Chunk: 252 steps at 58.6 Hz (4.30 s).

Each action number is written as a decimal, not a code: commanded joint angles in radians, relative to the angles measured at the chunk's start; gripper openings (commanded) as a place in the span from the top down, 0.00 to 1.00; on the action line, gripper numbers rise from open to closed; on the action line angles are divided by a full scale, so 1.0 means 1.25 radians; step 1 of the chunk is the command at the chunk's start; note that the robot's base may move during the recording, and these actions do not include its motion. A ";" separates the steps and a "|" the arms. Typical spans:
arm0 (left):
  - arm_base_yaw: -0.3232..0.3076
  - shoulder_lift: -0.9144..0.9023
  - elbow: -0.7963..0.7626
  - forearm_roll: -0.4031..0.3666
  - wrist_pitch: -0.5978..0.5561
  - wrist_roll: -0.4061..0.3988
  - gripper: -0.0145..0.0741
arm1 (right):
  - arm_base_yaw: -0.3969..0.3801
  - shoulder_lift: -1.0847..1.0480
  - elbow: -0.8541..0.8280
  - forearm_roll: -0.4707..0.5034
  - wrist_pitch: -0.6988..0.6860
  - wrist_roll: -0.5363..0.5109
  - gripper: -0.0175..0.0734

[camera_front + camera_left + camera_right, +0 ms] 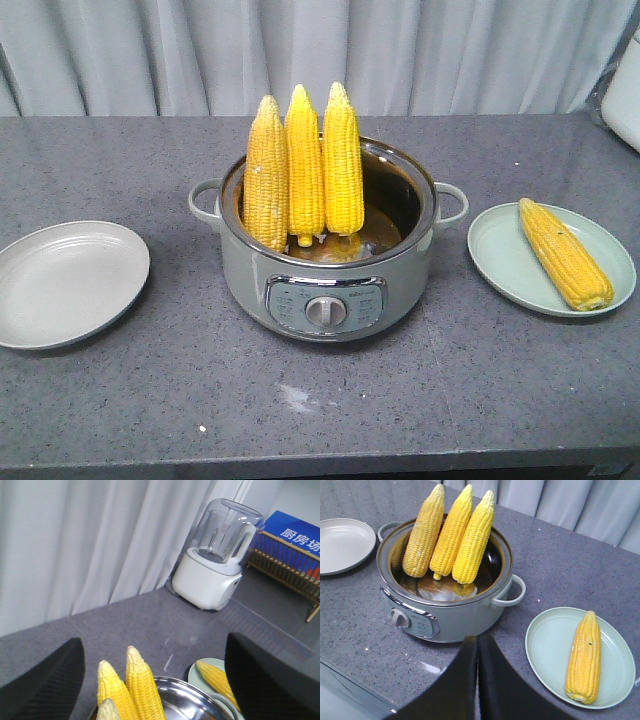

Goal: Distribute corn equally
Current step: 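Reach the left gripper to the corn cob nearest the beige plate, then close the left gripper on the cob and lift it from the pot, then lower the corn cob onto the beige plate and open the left gripper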

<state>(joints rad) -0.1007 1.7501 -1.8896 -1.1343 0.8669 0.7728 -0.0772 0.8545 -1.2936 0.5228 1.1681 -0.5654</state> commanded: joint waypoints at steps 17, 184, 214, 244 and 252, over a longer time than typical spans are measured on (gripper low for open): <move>-0.059 0.120 -0.055 -0.046 -0.036 -0.021 0.17 | -0.001 -0.002 -0.014 0.020 -0.047 -0.008 0.81; -0.007 0.006 0.134 1.059 0.198 -0.496 0.85 | -0.001 -0.002 -0.014 0.024 -0.050 -0.024 0.81; -0.007 0.059 0.140 1.018 0.182 -0.486 0.81 | -0.001 -0.002 -0.014 0.024 -0.044 -0.022 0.81; -0.007 0.059 0.140 1.018 0.205 -0.490 0.46 | -0.001 -0.002 -0.014 0.026 -0.044 -0.023 0.81; -0.007 0.059 0.140 1.018 0.211 -0.490 0.41 | -0.001 -0.002 -0.014 0.026 -0.045 -0.023 0.81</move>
<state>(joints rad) -0.1088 1.8729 -1.6906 0.1392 1.1481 0.1678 -0.0772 0.8525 -1.2904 0.5236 1.1690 -0.5902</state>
